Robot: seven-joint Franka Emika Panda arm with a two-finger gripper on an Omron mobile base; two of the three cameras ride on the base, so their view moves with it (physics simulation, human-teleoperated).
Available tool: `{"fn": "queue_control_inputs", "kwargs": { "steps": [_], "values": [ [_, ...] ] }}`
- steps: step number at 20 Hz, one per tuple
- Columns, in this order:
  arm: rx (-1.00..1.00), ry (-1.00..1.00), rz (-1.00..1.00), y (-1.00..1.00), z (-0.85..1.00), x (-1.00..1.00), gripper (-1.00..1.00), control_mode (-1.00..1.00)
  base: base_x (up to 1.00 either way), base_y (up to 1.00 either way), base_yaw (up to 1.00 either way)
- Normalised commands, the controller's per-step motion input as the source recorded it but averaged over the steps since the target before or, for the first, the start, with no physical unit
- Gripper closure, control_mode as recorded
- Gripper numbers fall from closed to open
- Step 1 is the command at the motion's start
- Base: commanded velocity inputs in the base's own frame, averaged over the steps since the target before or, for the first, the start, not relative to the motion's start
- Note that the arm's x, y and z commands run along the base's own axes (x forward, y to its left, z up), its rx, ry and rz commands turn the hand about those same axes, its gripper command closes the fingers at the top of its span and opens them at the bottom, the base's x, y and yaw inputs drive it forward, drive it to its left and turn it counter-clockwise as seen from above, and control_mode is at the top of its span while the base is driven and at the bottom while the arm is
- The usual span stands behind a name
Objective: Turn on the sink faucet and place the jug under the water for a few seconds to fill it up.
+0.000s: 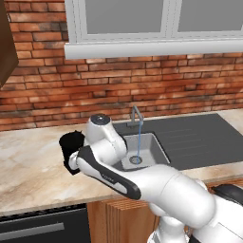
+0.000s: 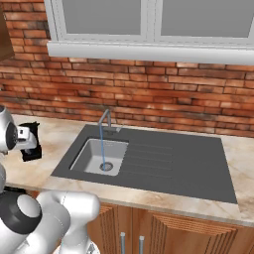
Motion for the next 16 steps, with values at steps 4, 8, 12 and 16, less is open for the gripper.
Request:
{"fn": "queue_control_inputs", "kwargs": {
  "steps": [4, 8, 12, 16],
  "values": [
    [0.11, -0.15, 0.00, 0.00, 0.00, 0.00, -1.00, -1.00, 0.00, 0.00, 0.00],
    [0.10, -0.10, 0.00, 0.00, -0.01, 0.06, -1.00, -1.00, 0.00, 0.00, 0.00],
    [0.11, -0.06, 0.00, 0.00, -0.01, 0.21, -1.00, -1.00, 0.00, 0.00, 0.00],
    [0.07, 0.00, 0.00, 0.00, 0.00, 0.27, -1.00, -1.00, 0.00, 0.00, 0.00]
  ]
}}
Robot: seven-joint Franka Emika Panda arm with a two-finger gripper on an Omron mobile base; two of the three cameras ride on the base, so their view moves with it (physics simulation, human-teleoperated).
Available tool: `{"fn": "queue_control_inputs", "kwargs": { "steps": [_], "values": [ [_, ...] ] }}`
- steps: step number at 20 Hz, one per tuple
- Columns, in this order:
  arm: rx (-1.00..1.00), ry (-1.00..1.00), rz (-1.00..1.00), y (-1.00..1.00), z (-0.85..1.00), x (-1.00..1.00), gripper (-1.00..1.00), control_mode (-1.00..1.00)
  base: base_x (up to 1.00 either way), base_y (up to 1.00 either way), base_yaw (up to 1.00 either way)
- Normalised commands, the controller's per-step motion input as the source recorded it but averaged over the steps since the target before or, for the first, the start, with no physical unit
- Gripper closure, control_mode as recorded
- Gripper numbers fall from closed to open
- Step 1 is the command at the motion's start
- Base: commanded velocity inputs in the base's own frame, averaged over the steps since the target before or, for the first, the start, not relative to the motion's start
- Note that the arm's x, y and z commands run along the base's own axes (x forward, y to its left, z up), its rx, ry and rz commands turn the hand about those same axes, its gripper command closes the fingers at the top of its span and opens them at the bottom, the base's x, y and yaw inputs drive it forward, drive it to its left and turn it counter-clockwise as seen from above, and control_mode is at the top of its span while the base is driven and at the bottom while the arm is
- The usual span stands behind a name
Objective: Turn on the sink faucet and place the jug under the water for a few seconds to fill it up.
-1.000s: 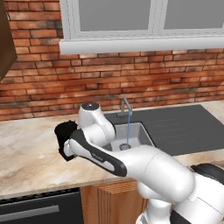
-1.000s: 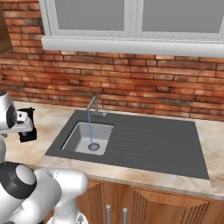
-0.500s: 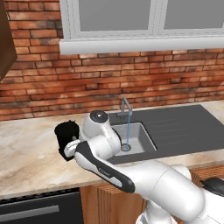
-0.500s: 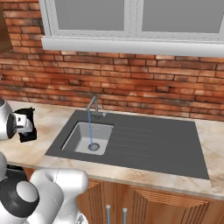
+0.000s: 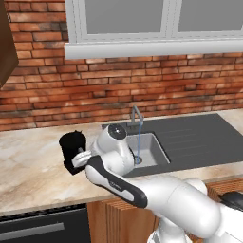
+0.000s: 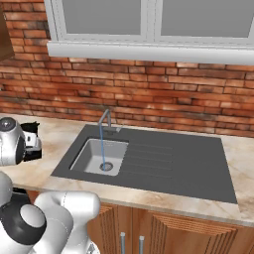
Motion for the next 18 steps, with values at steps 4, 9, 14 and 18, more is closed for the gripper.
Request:
{"fn": "queue_control_inputs", "kwargs": {
  "steps": [4, 9, 14, 18],
  "values": [
    [0.00, 0.00, 0.00, 0.00, 0.00, 0.27, -1.00, -1.00, 0.00, 0.00, 0.00],
    [0.00, 0.00, 0.00, 0.14, 0.00, 0.19, -1.00, -1.00, 0.00, 0.00, 0.00],
    [0.00, 0.00, 0.00, 0.19, 0.00, 0.19, -1.00, -1.00, 0.00, 0.00, 0.00],
    [0.00, -0.04, 0.00, 0.10, 0.00, 0.13, -1.00, -1.00, 0.00, 0.00, 0.00]
  ]
}}
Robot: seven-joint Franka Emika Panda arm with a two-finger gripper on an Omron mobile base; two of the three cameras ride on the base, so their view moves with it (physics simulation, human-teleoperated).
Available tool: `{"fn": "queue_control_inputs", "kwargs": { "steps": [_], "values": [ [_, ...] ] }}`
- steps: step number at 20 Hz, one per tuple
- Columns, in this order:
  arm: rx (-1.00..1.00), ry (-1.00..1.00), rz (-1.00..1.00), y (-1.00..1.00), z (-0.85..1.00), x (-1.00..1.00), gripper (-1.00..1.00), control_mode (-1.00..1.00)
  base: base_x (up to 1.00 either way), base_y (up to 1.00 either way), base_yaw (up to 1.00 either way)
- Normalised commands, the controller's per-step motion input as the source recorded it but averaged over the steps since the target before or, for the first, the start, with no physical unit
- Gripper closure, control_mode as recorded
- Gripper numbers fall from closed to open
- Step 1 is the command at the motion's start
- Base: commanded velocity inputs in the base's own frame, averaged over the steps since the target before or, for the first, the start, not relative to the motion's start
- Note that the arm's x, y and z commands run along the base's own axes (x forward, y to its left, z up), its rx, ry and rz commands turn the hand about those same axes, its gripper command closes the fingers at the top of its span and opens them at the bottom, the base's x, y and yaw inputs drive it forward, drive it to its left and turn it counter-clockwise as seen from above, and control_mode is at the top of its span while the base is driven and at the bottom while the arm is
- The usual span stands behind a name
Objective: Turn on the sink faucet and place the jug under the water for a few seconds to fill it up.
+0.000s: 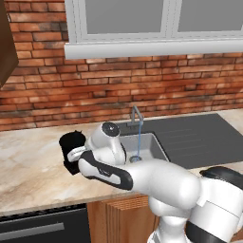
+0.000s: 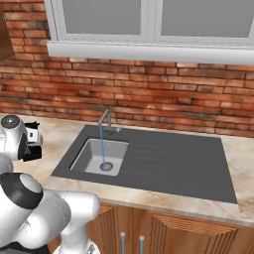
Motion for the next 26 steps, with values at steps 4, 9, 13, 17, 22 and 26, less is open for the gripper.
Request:
{"fn": "queue_control_inputs", "kwargs": {
  "steps": [4, 9, 13, 17, 22, 26],
  "values": [
    [0.00, -0.03, -0.03, 0.00, 0.00, 0.13, -1.00, -1.00, 0.00, 0.00, 0.00],
    [-0.01, -0.01, -0.04, 0.02, -0.06, 0.18, -1.00, -1.00, 0.00, 0.00, 0.00],
    [-0.01, -0.01, -0.03, 0.06, -0.09, 0.15, -1.00, -1.00, 0.00, 0.00, 0.00],
    [0.00, 0.00, -0.03, 0.13, -0.07, 0.14, -1.00, -1.00, 0.00, 0.00, 0.00],
    [0.00, 0.00, -0.02, 0.12, -0.07, 0.05, -1.00, -1.00, 0.00, 0.00, 0.00],
    [0.00, 0.00, 0.00, 0.09, -0.02, 0.00, -1.00, -1.00, 0.00, 0.00, 0.00]
  ]
}}
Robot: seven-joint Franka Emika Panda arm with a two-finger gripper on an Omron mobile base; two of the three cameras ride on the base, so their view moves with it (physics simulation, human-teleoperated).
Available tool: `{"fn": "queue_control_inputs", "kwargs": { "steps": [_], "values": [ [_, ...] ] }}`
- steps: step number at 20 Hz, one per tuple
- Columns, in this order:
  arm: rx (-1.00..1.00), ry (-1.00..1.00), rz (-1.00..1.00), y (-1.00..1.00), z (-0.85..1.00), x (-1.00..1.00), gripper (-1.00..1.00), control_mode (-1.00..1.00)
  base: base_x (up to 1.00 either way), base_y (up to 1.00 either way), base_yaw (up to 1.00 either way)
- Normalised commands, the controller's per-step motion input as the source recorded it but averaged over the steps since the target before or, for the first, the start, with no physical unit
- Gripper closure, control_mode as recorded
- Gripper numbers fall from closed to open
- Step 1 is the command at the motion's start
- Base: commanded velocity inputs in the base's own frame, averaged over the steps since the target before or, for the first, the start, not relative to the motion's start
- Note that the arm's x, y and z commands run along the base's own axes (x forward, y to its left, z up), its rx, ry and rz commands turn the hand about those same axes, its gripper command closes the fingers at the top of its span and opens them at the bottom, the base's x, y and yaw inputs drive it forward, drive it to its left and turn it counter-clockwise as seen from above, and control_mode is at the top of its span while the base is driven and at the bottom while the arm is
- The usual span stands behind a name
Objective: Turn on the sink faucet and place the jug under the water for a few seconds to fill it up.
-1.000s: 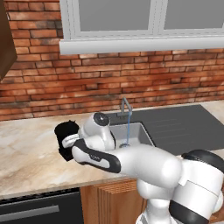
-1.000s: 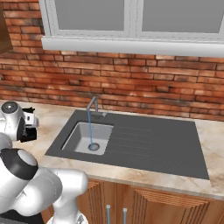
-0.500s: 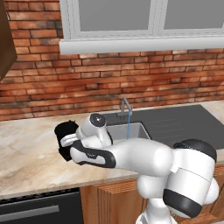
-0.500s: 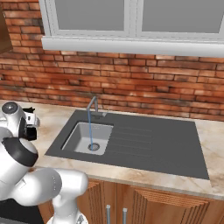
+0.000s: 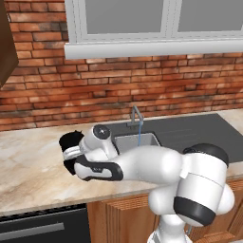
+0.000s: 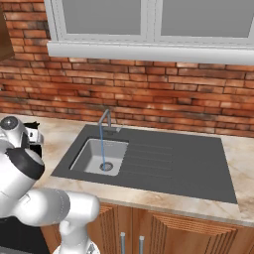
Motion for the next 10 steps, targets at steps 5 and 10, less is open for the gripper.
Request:
{"fn": "queue_control_inputs", "kwargs": {
  "steps": [5, 10],
  "values": [
    [0.00, 0.00, 0.00, 0.10, -0.07, 0.02, -1.00, -1.00, 0.00, 0.00, 0.00],
    [0.00, 0.00, 0.00, 0.13, -0.10, 0.10, -1.00, -1.00, 0.00, 0.00, 0.00]
  ]
}}
